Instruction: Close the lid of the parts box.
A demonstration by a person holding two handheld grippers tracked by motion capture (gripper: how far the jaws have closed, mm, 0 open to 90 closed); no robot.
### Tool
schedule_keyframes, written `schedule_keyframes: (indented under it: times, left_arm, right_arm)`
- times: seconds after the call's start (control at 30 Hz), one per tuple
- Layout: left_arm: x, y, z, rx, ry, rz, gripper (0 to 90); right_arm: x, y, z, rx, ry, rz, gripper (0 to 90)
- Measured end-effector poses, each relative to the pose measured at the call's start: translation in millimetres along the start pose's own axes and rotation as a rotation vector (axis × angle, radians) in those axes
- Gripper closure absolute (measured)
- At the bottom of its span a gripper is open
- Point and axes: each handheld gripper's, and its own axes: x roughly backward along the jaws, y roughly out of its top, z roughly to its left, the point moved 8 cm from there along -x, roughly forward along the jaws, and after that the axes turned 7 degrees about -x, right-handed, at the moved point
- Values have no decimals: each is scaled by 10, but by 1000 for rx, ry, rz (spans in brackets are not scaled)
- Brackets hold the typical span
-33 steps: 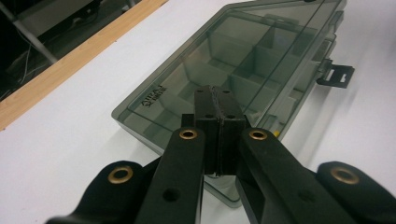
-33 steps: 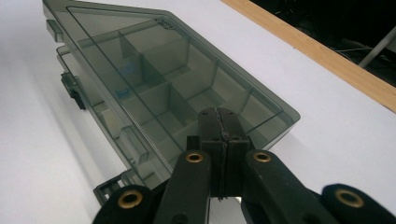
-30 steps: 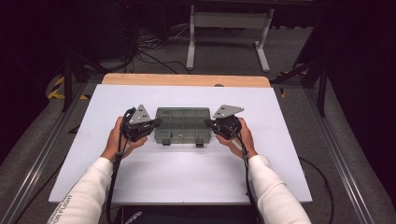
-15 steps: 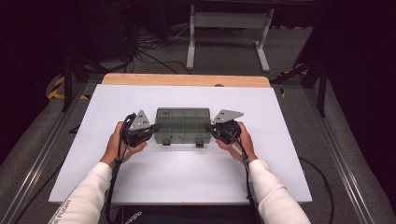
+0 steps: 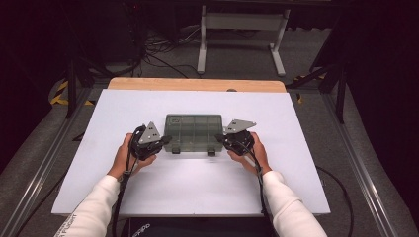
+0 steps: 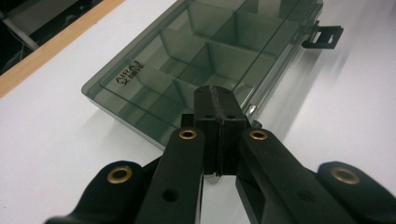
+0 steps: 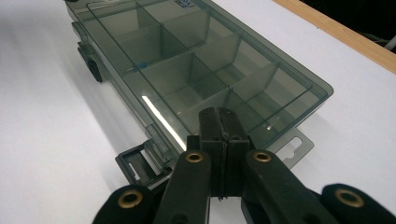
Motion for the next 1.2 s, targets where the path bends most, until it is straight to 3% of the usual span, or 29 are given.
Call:
schedule_keyframes:
  times: [0.73,1.2]
  left_arm:
    - [-29,-60,0,10,-1,-2,895]
    - [-66,-120,13,21,-7,0,896]
  right_arm:
    - [-17,-54,14,-16,-2,-26,900]
    - [-17,-71,40,-1,-12,-25,900]
